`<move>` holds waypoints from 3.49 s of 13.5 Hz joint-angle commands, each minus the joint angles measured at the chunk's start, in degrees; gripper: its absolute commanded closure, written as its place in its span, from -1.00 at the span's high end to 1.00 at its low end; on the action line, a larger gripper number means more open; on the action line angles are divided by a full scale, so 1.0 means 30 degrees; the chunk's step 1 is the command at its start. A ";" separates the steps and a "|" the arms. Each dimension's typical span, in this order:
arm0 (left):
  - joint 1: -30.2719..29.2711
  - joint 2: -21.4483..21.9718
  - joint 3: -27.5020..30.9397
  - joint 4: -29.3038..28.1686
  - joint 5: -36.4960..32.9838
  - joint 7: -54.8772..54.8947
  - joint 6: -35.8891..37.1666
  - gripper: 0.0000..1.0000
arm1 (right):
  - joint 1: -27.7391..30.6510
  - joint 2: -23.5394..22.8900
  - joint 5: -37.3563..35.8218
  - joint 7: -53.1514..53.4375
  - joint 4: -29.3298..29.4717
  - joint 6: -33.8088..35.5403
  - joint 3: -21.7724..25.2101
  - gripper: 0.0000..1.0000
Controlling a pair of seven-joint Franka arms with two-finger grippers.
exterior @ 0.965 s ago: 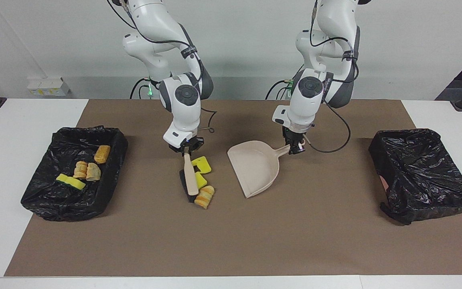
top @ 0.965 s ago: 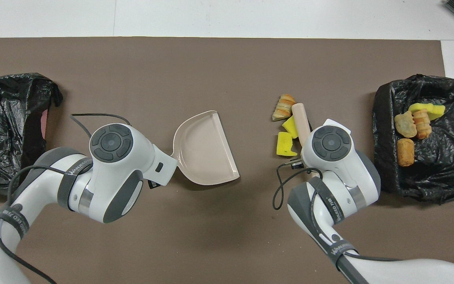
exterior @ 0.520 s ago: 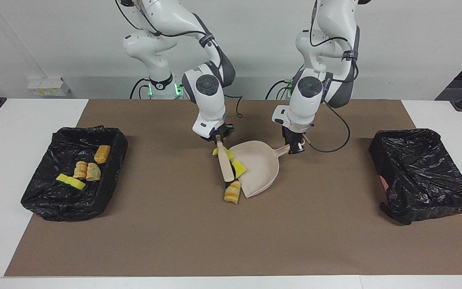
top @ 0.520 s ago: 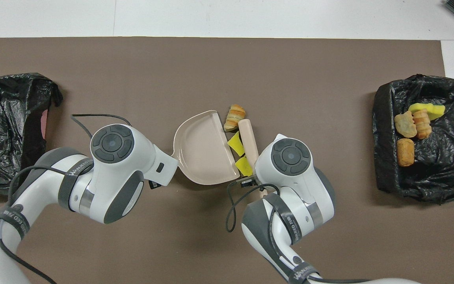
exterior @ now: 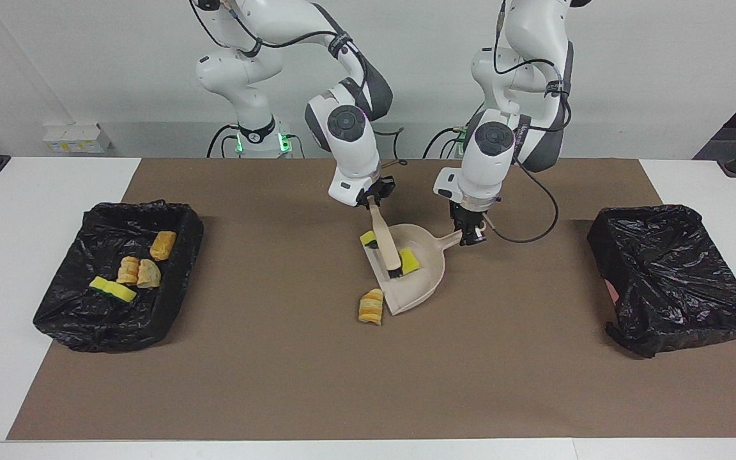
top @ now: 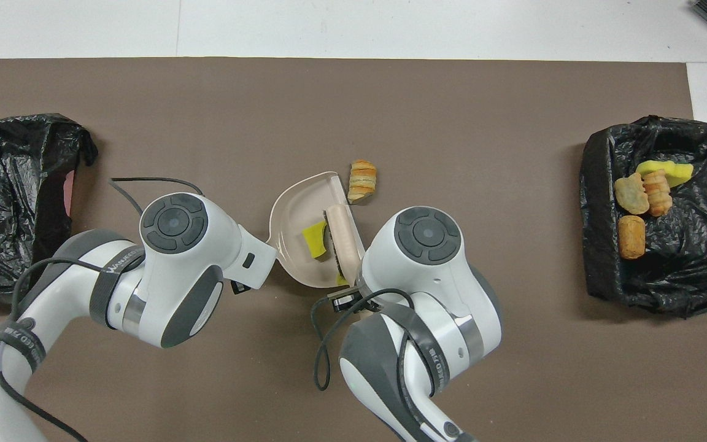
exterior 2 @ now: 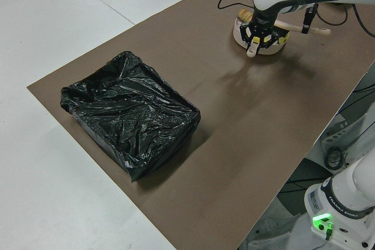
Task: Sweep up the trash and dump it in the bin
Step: 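Brush the sponge and bread into the dustpan with the right gripper, then carry the loaded dustpan to the black bag with the left gripper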
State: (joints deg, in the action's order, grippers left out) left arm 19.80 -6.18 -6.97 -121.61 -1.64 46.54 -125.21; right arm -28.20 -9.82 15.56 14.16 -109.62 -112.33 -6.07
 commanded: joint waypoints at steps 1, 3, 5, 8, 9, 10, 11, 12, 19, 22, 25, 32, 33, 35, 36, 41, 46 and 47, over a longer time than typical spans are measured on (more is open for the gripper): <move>0.0169 0.0595 0.0242 -0.0596 -0.0216 -0.0716 -0.0362 -1.00 | 0.1427 0.0461 0.0090 -0.0940 0.1175 0.1407 0.0117 -1.00; 0.0256 0.0595 0.0213 -0.0596 -0.0216 -0.1654 -0.0391 -1.00 | 0.1723 0.0228 -0.2211 -0.0998 0.1295 0.0708 0.0118 -1.00; 0.0315 0.0595 0.0242 -0.0596 -0.0216 -0.1715 -0.0362 -1.00 | 0.2801 0.0052 -0.4065 -0.1899 0.1237 0.0091 0.0118 -1.00; 0.0286 0.0595 0.0213 -0.0596 -0.0216 -0.1715 -0.0303 -1.00 | 0.3804 -0.1289 -0.6291 -0.4278 0.1324 -0.0347 0.0118 -1.00; 0.0286 0.0595 0.0242 -0.0596 -0.0216 -0.1715 -0.0303 -1.00 | 0.3834 -0.2138 -0.6676 -0.4280 0.1673 -0.0959 0.0118 -1.00; 0.0257 0.0595 0.0242 -0.0596 -0.0216 -0.1715 -0.0303 -1.00 | 0.3747 -0.3220 -0.6796 -0.4251 0.2430 -0.1111 0.0118 -1.00; 0.0257 0.0595 0.0242 -0.0625 -0.0216 -0.1715 -0.0274 -1.00 | 0.3630 -0.3898 -0.6971 -0.4250 0.2960 -0.1286 0.0089 -1.00; 0.0228 0.0624 0.0213 -0.0625 -0.0216 -0.1715 -0.0274 -1.00 | 0.3455 -0.4020 -0.7031 -0.4250 0.3023 -0.1346 0.0088 -1.00; 0.0140 0.0624 0.0242 -0.0625 -0.0216 -0.1715 -0.0274 -1.00 | 0.0880 -0.3261 -0.2353 -0.3021 0.2467 -0.0498 -0.0468 -1.00; 0.0081 0.0595 0.0213 -0.0596 -0.0216 -0.1715 -0.0303 -1.00 | 0.0406 -0.2910 -0.2021 -0.2640 0.2496 -0.0118 -0.0439 -1.00; -0.0064 0.0536 0.0330 -0.0421 -0.0216 -0.1831 -0.0274 -1.00 | 0.1165 -0.2238 -0.2225 -0.2611 0.2702 0.0731 -0.0176 -1.00; -0.1497 0.1120 0.0360 -0.0157 -0.0187 -0.2096 0.0077 -1.00 | 0.2255 0.0693 -0.3688 0.1708 0.2498 0.3549 -0.0057 -1.00; -0.2081 0.1470 0.0360 -0.0157 -0.0186 -0.2154 0.0310 -1.00 | 0.1933 0.0927 -0.3691 0.2741 0.2206 0.3459 -0.0087 -1.00; -0.3280 0.2203 0.0360 0.0135 -0.0099 -0.2155 0.1040 -1.00 | 0.0794 0.1047 -0.3691 0.4673 0.1825 0.3080 -0.0087 -1.00; -0.4013 0.2554 0.0360 0.0310 -0.0040 -0.2068 0.1363 -1.00 | 0.0062 0.0960 -0.3691 0.6019 0.1475 0.2468 -0.0087 -1.00; -0.7936 0.2734 0.0389 0.2066 0.0048 -0.1979 0.4495 -1.00 | -0.2664 0.0726 -0.3691 0.8631 -0.0079 0.0123 -0.0117 -1.00; -1.3384 0.2325 0.0418 0.3618 0.2324 0.0211 0.5905 -1.00 | -0.5685 0.0254 -0.3691 1.1181 -0.2008 -0.2190 -0.0116 -1.00; -1.4381 0.2004 0.0418 0.4348 0.2971 0.0740 0.6546 -1.00 | -0.5832 0.0285 -0.3691 1.1595 -0.2508 -0.2718 -0.0117 -1.00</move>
State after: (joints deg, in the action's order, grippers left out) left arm -18.52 1.54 -4.87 -113.08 3.67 45.94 -109.28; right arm -45.15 -10.23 5.36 46.33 -113.40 -117.09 -6.50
